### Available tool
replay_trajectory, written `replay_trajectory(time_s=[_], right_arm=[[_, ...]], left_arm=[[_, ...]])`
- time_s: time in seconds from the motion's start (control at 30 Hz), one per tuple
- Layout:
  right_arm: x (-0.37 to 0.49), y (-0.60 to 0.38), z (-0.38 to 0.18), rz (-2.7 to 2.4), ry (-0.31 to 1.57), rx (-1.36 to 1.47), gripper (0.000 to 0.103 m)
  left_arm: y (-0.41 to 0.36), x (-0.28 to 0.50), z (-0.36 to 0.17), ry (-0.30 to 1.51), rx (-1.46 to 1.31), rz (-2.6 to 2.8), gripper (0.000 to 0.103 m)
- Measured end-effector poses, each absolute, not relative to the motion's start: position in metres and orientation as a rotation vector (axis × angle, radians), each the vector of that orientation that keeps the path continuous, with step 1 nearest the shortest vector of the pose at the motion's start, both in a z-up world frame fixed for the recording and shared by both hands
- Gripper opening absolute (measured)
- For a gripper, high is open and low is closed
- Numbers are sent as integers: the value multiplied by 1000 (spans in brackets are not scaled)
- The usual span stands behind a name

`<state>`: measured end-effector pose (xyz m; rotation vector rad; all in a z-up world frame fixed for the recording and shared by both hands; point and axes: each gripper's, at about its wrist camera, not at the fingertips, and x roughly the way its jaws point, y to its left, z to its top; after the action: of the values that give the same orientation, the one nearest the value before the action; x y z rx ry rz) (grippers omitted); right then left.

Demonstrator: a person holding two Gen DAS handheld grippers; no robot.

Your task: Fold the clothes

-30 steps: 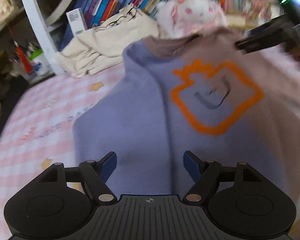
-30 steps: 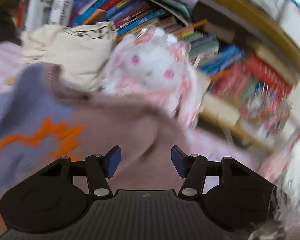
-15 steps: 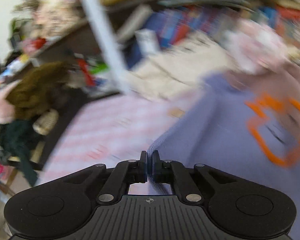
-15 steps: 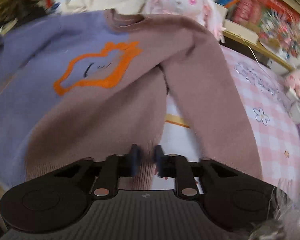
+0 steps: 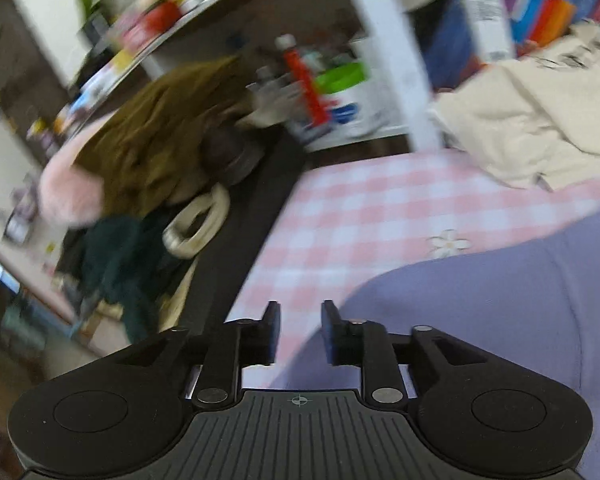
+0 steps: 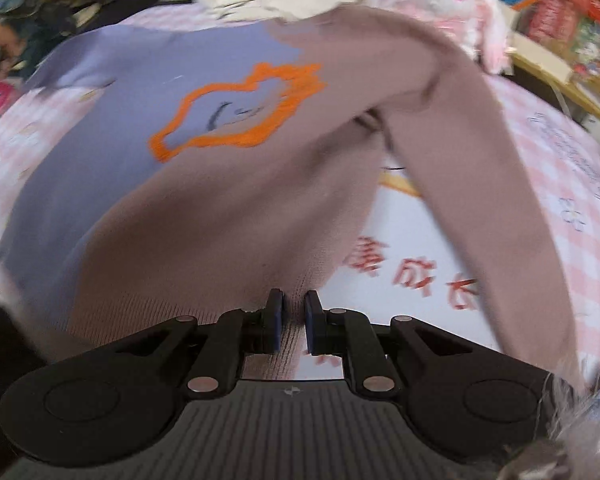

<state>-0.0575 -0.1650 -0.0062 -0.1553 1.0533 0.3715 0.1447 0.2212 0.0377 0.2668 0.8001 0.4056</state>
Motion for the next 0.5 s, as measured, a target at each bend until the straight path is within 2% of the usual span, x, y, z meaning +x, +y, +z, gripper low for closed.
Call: replay_trajectory(time_s=[0.07,0.1,0.2,0.47,0.5], right_arm=[[-60,-161,-7,420,1068,-152,11],[-57,-161,-8,435,1073,-154,11],[-50,-163,-7,452,1078,-151,11],[-38,-184,-7,361,1041,-128,11],[-33,-190,-7,329,1026,-129,10]], left_arm=[[215,124,42,776,228,334,39],[208,111,43,764,218,288,47],[173,73,34,778,217,96,60],[101,21,-7,901,261,-88,62],[101,21,-8,906,237,-86,65]])
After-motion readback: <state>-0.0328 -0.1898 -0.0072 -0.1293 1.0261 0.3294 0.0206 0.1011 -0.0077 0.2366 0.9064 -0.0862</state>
